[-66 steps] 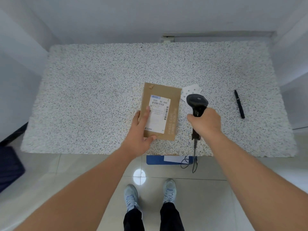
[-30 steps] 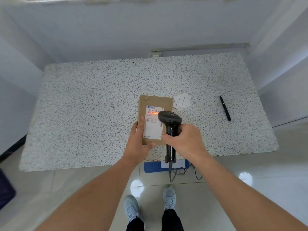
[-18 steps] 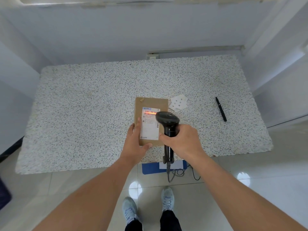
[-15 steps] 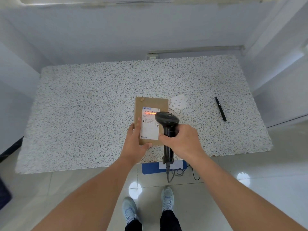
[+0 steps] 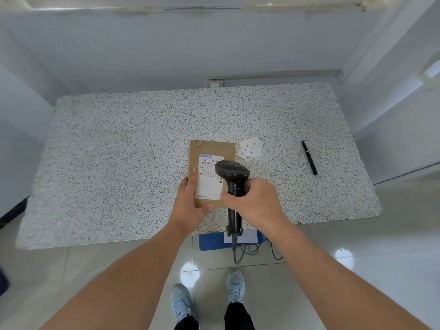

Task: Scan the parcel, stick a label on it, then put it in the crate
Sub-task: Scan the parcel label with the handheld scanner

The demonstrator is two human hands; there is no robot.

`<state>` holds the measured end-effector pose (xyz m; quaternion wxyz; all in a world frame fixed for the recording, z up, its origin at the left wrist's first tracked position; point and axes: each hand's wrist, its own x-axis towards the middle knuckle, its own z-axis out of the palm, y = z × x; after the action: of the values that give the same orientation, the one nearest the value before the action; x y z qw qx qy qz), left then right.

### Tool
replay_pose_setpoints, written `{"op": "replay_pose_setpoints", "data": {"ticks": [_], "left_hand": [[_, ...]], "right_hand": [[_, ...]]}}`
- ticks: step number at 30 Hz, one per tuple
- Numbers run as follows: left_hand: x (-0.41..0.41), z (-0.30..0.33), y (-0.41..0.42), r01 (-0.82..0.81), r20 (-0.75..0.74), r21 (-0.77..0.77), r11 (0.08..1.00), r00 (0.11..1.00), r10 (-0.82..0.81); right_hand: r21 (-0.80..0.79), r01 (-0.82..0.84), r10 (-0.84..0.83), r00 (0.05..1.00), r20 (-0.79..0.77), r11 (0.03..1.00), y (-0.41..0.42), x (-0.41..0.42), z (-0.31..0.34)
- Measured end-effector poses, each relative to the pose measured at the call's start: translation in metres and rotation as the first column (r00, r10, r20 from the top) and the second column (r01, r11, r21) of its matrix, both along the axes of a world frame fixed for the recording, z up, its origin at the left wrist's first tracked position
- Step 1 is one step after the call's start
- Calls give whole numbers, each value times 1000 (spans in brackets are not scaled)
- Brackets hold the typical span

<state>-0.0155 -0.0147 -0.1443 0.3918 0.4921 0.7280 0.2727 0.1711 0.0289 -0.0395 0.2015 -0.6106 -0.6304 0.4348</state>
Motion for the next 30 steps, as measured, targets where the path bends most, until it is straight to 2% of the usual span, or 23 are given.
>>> {"op": "replay_pose_setpoints", "data": {"ticks": [30], "left_hand": [[0,3,1,-13,10,-19,1000,1000,13]], "right_hand": [[-29,13,-13,1000,10,999,-3,1,1]]}}
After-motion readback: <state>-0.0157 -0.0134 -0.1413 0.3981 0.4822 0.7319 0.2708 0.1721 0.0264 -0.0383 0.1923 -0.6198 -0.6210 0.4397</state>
